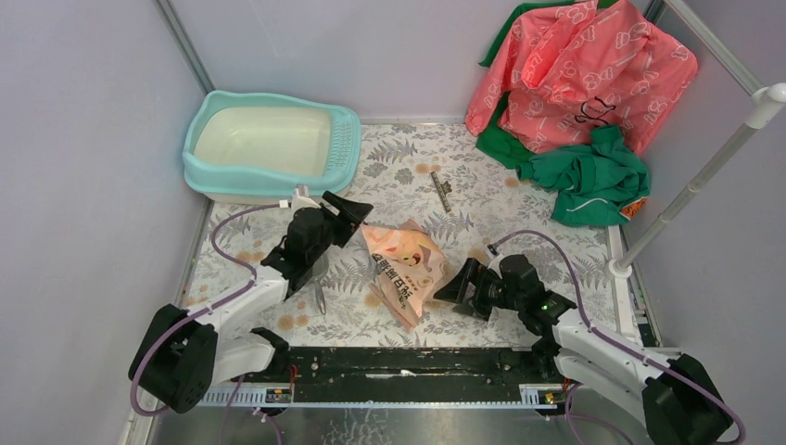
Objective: Fill the litter box with clean litter
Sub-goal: Open the cat litter bag at the center of the board.
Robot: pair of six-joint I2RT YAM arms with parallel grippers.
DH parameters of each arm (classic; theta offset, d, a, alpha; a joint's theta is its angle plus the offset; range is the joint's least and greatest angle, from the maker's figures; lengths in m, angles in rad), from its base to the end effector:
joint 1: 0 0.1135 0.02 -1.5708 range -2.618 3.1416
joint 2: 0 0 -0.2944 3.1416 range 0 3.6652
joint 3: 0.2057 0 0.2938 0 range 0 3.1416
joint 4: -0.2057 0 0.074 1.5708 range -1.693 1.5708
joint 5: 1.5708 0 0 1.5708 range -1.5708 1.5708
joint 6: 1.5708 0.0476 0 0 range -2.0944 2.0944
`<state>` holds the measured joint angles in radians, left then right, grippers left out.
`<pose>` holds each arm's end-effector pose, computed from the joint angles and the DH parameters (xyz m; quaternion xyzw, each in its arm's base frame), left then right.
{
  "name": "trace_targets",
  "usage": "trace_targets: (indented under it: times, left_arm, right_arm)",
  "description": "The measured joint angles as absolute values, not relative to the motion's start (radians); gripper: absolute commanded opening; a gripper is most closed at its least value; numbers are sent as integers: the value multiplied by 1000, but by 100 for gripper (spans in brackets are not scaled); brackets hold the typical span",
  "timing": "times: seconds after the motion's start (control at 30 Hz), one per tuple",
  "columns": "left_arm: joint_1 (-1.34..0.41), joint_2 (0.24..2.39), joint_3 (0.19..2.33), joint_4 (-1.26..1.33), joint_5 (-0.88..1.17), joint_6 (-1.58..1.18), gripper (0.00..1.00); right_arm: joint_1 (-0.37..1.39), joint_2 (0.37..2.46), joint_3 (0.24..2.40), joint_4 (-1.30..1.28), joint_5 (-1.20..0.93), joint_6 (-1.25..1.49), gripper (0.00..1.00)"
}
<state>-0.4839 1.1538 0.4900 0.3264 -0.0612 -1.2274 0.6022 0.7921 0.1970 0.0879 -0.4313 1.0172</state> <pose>0.2483 -0.1272 0.2125 -0.3127 0.7533 -0.4201 0.3979 0.1433 0.1226 0.1546 0.0673 0.8462 0.4859 0.2081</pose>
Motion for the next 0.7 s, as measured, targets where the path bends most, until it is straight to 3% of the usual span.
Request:
trace_targets:
  times: [0.27, 0.7]
  left_arm:
    - [-484, 1117, 481, 299, -71, -1206, 78]
    - [-426, 1118, 447, 300, -50, -1182, 79]
  right_arm:
    - [602, 954, 146, 274, -345, 1168, 100]
    - [599, 1341, 126, 818, -249, 1394, 100]
